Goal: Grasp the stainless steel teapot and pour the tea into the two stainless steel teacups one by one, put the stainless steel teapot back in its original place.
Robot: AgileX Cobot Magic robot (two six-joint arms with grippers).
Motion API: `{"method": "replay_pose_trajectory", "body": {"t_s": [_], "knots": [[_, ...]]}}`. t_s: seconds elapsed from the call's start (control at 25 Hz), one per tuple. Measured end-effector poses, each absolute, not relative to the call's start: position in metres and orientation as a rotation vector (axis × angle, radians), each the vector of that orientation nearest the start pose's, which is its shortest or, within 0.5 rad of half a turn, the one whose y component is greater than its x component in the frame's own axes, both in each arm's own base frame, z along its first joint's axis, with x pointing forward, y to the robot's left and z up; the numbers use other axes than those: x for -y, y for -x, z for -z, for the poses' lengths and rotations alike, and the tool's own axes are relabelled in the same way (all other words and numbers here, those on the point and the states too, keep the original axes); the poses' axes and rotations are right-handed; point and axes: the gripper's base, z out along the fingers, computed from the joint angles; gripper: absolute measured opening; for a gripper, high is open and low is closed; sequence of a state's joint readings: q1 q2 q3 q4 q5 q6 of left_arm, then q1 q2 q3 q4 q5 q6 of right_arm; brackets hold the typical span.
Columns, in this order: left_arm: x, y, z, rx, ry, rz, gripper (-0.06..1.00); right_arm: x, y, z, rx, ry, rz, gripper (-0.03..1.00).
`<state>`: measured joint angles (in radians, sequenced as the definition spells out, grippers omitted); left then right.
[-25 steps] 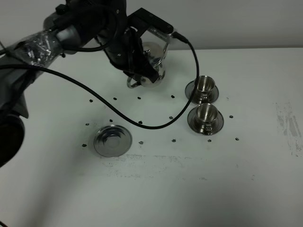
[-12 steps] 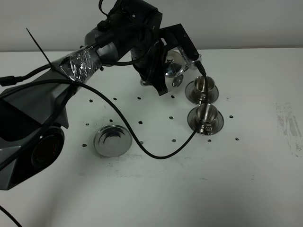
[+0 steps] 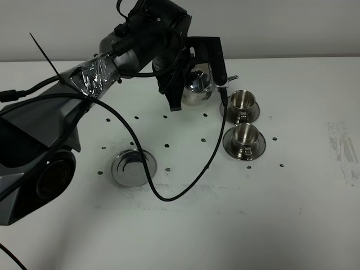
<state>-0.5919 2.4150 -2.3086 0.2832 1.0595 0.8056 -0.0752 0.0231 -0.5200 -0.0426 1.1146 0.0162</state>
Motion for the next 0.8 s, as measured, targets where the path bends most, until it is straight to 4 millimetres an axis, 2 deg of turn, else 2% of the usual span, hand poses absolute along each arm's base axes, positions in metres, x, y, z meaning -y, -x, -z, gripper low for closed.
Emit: {"method": "replay_pose_trajectory", "body": {"t_s": [0.24, 0.48, 0.8], "knots": [[0.27, -0.459, -0.223, -1.878, -1.863, -0.526, 0.2, 0.003, 0.006, -0.279, -2.099, -0.099, 0.087, 0.29], [0.268, -0.465, -0.211, -1.786, -1.975, -0.575, 0.2, 0.003, 0.006, -0.279, -2.099, -0.099, 0.087, 0.29], [0.271, -0.472, -0.212, -1.698, -1.949, -0.616, 0.2, 0.003, 0.006, -0.279, -2.099, -0.099, 0.087, 0.29]]}}
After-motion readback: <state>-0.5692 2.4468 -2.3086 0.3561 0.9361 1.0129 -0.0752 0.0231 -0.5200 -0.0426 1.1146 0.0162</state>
